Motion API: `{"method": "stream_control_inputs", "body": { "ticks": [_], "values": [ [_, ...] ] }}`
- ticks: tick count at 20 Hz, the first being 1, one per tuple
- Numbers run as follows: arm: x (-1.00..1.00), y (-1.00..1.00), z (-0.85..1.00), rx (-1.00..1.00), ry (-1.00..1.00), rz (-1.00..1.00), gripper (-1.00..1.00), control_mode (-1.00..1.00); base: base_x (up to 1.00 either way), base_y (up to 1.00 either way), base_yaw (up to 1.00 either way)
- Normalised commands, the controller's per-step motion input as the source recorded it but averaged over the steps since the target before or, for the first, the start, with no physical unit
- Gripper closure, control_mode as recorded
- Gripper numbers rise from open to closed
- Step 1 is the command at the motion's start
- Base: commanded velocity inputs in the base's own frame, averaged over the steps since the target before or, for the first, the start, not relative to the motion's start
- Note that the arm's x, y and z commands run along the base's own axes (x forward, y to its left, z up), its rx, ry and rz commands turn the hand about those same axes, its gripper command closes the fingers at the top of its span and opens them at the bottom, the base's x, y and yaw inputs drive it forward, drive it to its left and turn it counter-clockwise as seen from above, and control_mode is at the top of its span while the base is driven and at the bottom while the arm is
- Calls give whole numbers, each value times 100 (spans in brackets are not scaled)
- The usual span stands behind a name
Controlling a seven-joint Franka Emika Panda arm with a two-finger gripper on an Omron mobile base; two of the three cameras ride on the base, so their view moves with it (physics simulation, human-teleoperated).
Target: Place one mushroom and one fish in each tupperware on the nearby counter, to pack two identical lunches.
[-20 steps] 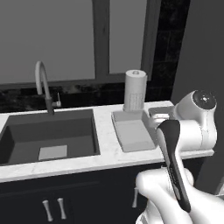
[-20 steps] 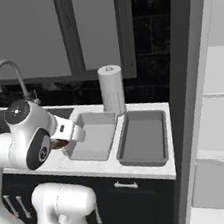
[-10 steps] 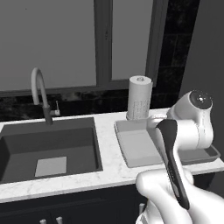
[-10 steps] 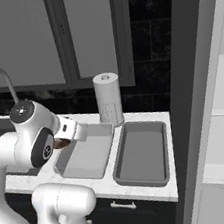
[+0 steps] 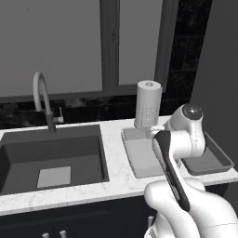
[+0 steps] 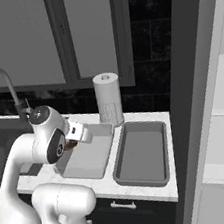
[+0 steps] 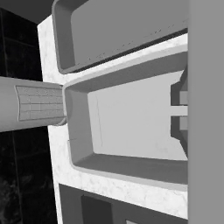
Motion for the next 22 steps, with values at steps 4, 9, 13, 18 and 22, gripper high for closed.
{"method": "stream_control_inputs", "body": {
  "ticks": [4, 9, 13, 18, 22],
  "values": [
    [78, 7, -53, 0, 6, 0, 100, -100, 0, 0, 0],
    [72, 0, -50, 0, 12, 0, 100, -100, 0, 0, 0],
    [65, 0, -45, 0, 12, 0, 100, -100, 0, 0, 0],
    [62, 0, -42, 0, 12, 0, 100, -100, 0, 0, 0],
    [47, 0, -48, 0, 9, 0, 100, -100, 0, 0, 0]
  ]
}}
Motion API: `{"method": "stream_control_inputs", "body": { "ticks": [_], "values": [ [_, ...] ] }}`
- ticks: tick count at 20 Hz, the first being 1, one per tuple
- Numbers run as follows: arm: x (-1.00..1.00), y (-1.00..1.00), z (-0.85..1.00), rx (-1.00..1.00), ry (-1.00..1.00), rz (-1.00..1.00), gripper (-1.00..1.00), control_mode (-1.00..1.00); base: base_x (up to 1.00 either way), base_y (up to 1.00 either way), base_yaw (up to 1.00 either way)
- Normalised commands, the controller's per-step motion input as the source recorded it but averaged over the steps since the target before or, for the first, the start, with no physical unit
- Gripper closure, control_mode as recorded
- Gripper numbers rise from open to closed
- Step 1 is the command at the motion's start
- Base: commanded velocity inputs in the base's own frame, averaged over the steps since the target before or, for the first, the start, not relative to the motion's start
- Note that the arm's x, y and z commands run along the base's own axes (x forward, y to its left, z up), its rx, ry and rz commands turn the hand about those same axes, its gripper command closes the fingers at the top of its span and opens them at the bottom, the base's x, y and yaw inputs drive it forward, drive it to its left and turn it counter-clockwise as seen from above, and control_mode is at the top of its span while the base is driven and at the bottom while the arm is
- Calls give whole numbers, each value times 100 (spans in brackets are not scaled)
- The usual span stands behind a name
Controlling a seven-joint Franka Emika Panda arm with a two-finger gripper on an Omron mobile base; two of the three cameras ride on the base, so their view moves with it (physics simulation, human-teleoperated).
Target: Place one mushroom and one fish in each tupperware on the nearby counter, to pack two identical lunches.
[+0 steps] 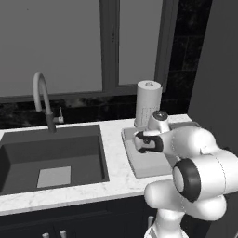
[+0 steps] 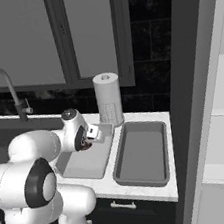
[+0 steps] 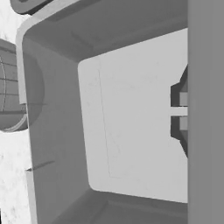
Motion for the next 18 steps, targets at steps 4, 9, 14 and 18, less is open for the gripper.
{"method": "stream_control_inputs", "body": {
  "ticks": [4, 9, 14, 18],
  "values": [
    [7, 0, -40, 0, 2, 0, -100, -100, 0, 0, 0],
    [-29, 0, 14, 0, -10, 0, -100, -100, 0, 0, 0],
    [-29, 0, 65, 0, -22, 0, -100, -100, 0, 0, 0],
    [-98, -3, 84, 0, -21, 0, -100, -100, 0, 0, 0]
  ]
}}
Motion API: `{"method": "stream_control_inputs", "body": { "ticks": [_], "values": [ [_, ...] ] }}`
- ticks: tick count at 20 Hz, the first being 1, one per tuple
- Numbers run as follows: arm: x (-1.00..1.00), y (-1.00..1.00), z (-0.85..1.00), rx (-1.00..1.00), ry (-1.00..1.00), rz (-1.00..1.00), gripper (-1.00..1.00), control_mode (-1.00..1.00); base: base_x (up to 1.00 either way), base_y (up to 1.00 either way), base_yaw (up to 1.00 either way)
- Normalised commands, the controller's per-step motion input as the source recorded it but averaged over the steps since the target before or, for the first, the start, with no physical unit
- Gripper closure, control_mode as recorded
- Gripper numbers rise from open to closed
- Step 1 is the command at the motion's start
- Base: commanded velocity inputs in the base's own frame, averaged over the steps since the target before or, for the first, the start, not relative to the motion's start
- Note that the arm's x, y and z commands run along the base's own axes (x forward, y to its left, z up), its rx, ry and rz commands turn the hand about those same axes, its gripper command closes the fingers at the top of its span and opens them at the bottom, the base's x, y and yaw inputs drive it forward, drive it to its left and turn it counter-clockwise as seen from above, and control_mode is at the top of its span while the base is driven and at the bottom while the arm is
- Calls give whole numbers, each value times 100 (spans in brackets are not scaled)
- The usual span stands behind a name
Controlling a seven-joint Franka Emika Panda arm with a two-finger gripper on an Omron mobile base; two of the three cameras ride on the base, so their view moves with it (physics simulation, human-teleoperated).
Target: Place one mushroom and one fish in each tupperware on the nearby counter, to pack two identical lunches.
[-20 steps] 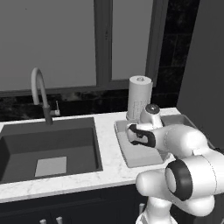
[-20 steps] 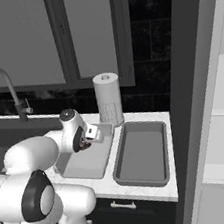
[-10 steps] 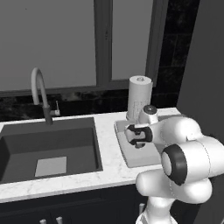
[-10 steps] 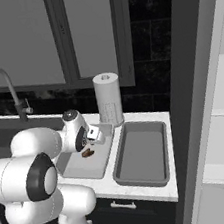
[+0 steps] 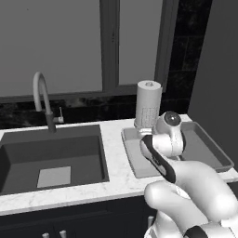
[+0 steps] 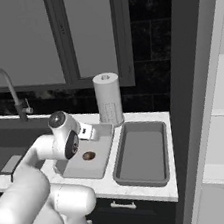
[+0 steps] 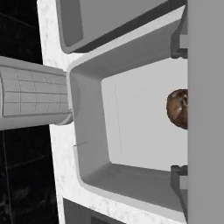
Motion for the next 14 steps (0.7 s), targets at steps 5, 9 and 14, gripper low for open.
{"method": "stream_control_inputs", "body": {
  "ticks": [5, 9, 14],
  "values": [
    [-100, -5, 76, 0, -23, 1, -100, -100, 0, 0, 0],
    [-100, 0, 71, 0, -18, 3, -100, -100, 0, 0, 0],
    [-100, 0, 23, 0, -7, 4, -100, -100, 0, 0, 0]
  ]
}}
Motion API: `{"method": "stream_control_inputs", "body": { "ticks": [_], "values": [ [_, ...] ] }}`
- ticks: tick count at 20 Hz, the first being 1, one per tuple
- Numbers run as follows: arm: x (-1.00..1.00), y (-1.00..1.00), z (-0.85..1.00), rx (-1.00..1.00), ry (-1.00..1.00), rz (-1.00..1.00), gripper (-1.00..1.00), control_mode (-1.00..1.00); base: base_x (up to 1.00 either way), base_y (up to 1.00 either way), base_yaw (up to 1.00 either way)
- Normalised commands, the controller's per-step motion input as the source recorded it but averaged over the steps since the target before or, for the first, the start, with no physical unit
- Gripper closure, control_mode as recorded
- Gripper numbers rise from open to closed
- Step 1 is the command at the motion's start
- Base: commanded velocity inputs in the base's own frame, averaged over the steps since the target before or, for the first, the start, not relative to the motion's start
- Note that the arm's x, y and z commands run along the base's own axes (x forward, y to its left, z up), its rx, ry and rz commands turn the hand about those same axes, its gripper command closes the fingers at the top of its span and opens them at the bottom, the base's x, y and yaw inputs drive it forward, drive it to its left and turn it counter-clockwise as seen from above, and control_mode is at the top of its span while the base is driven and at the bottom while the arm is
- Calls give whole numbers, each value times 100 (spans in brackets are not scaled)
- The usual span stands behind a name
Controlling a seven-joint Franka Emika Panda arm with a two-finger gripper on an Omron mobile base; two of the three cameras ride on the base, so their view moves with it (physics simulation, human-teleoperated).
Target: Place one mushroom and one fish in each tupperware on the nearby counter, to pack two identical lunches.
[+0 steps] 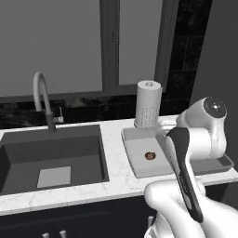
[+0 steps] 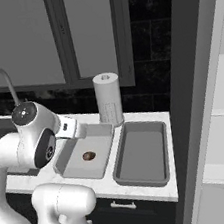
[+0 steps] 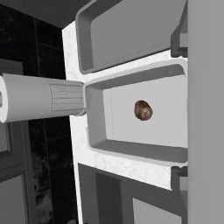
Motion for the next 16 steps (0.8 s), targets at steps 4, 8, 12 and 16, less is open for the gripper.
{"method": "stream_control_inputs", "body": {
  "ticks": [4, 8, 12, 16],
  "values": [
    [-100, 3, -5, -4, 0, 2, -100, -100, 0, 0, 0],
    [-87, 24, -48, -6, 1, 4, -100, -100, 0, 0, 0],
    [-32, 20, -36, -2, 3, 3, -100, 100, -48, 13, 3],
    [0, 0, 0, 0, 0, 0, -100, 100, -100, -4, 2]
  ]
}}
